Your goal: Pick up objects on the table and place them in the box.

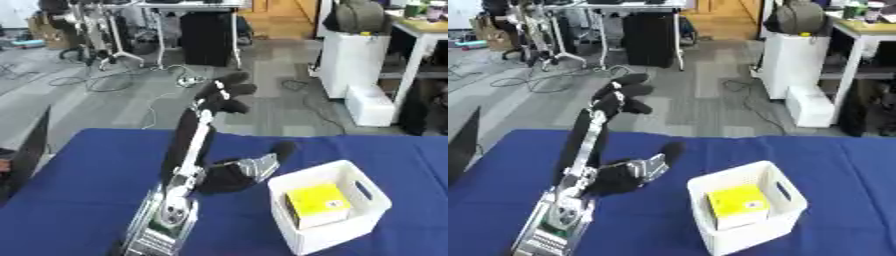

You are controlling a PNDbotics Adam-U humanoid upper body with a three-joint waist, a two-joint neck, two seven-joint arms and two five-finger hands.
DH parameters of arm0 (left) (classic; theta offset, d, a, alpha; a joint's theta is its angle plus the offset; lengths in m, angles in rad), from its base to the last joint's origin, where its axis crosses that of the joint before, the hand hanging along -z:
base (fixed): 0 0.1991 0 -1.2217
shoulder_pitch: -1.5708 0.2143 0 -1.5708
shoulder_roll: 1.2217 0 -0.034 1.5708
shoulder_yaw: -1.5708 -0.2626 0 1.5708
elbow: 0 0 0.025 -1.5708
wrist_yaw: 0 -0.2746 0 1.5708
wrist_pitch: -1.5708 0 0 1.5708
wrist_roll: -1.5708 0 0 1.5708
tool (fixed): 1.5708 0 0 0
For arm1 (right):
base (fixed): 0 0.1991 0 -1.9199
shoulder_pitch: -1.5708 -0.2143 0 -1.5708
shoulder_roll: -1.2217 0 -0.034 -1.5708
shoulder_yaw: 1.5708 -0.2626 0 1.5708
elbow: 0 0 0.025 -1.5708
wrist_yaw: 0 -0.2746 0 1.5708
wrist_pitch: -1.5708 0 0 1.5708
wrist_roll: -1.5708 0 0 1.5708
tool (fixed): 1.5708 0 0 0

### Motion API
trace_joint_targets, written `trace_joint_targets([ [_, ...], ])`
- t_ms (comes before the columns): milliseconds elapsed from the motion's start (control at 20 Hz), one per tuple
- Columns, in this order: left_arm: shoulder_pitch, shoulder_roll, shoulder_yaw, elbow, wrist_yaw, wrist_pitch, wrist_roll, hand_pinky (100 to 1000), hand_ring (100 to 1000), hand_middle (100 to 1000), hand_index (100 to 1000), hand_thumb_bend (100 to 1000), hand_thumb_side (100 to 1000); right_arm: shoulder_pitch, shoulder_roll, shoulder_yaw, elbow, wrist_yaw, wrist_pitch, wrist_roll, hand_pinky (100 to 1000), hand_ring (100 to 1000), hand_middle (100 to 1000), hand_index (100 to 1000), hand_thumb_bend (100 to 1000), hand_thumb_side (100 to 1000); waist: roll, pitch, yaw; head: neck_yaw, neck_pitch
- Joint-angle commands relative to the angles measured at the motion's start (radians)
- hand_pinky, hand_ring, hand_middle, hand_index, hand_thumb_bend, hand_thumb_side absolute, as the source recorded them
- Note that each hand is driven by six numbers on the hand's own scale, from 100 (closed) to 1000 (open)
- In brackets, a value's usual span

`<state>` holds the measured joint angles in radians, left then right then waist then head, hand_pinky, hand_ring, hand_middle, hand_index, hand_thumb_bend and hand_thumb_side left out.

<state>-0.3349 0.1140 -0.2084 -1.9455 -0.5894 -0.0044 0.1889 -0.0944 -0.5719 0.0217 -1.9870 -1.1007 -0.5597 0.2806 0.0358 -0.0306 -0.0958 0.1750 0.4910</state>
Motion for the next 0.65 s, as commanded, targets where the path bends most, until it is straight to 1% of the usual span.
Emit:
trace_joint_targets([
  [50, -0.012, 0.01, -0.001, -0.013, 0.001, -0.002, -0.003, 652, 625, 820, 789, 543, 516, -0.016, -0.025, -0.008, -0.013, -0.007, 0.0, 0.007, 100, 217, 153, 320, 100, 1000, -0.003, -0.008, 0.001, -0.01, -0.005],
  [650, -0.011, 0.011, 0.0, -0.009, 0.001, -0.002, -0.005, 653, 626, 820, 788, 544, 516, -0.02, -0.026, -0.008, -0.013, -0.008, 0.003, 0.008, 100, 217, 153, 320, 100, 1000, -0.002, -0.008, 0.002, -0.006, 0.004],
])
